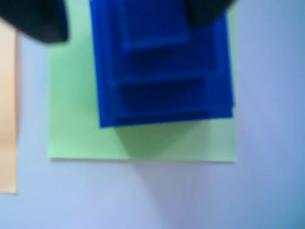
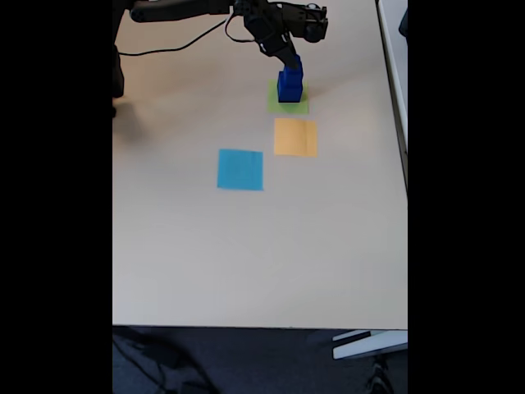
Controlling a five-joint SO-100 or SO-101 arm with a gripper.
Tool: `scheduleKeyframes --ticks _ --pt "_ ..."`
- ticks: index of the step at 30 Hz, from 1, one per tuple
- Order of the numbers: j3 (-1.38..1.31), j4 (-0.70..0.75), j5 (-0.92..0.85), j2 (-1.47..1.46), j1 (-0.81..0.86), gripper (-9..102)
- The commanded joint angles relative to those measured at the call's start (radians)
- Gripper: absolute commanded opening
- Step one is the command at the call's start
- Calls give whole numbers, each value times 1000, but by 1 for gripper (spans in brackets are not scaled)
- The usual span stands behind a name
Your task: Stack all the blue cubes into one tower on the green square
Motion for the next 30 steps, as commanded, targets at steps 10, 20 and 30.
scheduleKeyframes --ticks 10,20,30 --pt "-123 -40 -69 35 -2 12" --pt "-199 -35 -163 115 -14 12" --pt "-15 -31 -368 377 0 0"
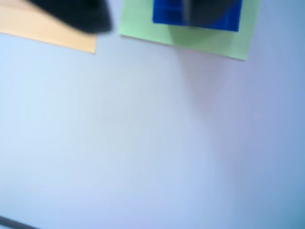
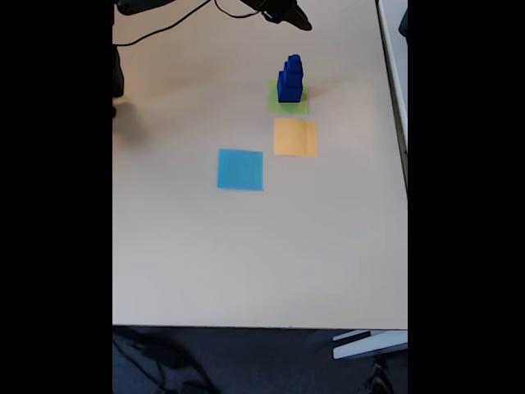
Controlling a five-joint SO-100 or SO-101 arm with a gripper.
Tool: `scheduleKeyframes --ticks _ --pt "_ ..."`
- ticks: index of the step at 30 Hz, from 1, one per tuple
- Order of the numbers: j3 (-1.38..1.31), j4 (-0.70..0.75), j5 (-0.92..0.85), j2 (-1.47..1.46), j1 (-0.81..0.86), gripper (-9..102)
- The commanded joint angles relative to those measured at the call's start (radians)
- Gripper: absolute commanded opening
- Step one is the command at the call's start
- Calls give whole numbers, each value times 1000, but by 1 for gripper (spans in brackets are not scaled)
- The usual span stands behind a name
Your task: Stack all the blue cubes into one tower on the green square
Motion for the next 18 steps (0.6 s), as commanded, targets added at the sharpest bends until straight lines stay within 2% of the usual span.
scheduleKeyframes --ticks 1,6,18 --pt "38 -14 -72 167 23 0" --pt "71 -14 -130 210 43 0" --pt "71 77 3 179 89 0"
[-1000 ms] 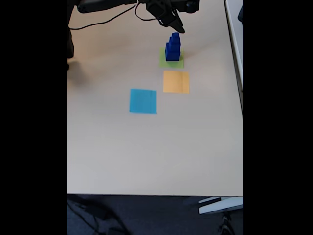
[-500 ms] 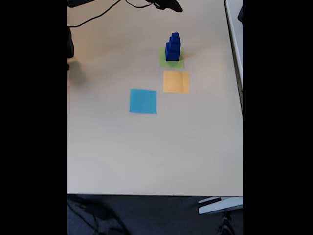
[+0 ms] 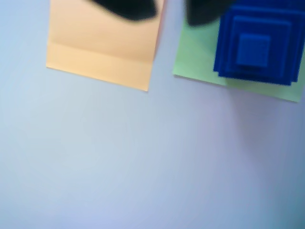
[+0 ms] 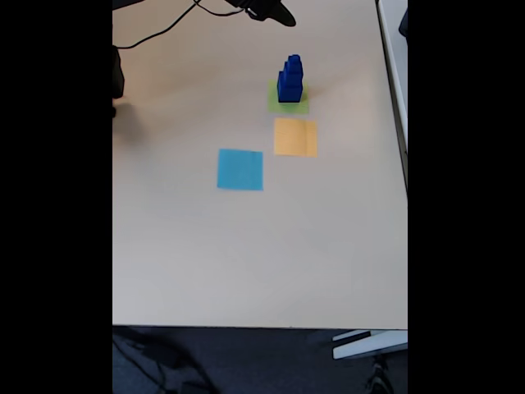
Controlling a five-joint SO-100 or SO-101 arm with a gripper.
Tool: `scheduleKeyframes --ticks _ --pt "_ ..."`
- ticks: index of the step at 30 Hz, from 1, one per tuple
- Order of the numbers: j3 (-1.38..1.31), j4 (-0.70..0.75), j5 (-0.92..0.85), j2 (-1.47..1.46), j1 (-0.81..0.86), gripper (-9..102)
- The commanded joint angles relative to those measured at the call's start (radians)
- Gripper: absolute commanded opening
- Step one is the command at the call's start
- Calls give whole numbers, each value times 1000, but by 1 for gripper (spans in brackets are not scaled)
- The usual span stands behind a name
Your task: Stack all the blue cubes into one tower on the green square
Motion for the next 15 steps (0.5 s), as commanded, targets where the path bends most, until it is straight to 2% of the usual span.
scheduleKeyframes --ticks 1,15 --pt "-31 12 40 46 20 0" --pt "-25 18 95 -2 44 0"
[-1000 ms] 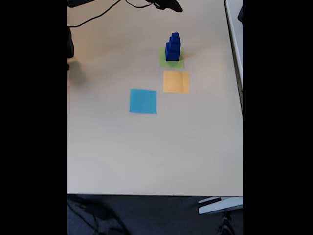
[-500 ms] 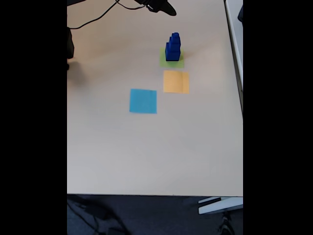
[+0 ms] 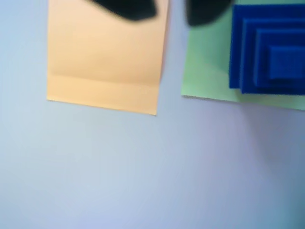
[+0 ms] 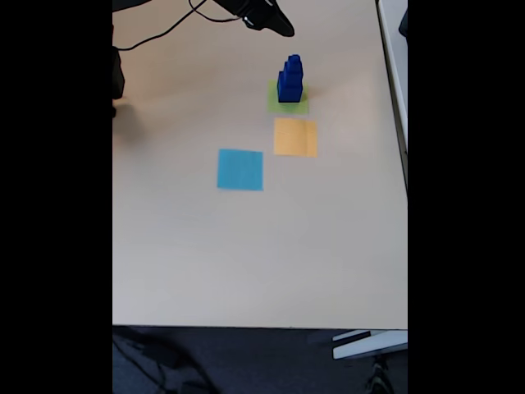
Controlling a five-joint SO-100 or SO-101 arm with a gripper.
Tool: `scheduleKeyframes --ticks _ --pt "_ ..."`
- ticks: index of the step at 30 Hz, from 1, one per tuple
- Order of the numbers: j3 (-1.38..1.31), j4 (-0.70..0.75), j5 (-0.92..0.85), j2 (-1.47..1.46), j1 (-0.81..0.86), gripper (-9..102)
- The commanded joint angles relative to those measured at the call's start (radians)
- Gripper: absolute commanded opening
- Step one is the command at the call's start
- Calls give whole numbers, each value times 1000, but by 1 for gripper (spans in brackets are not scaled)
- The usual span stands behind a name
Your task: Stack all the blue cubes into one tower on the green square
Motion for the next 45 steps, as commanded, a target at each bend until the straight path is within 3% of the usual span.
scheduleKeyframes --ticks 1,20,45 --pt "-25 9 28 8 6 0" --pt "-75 94 35 52 23 0" --pt "52 103 118 115 -55 0"
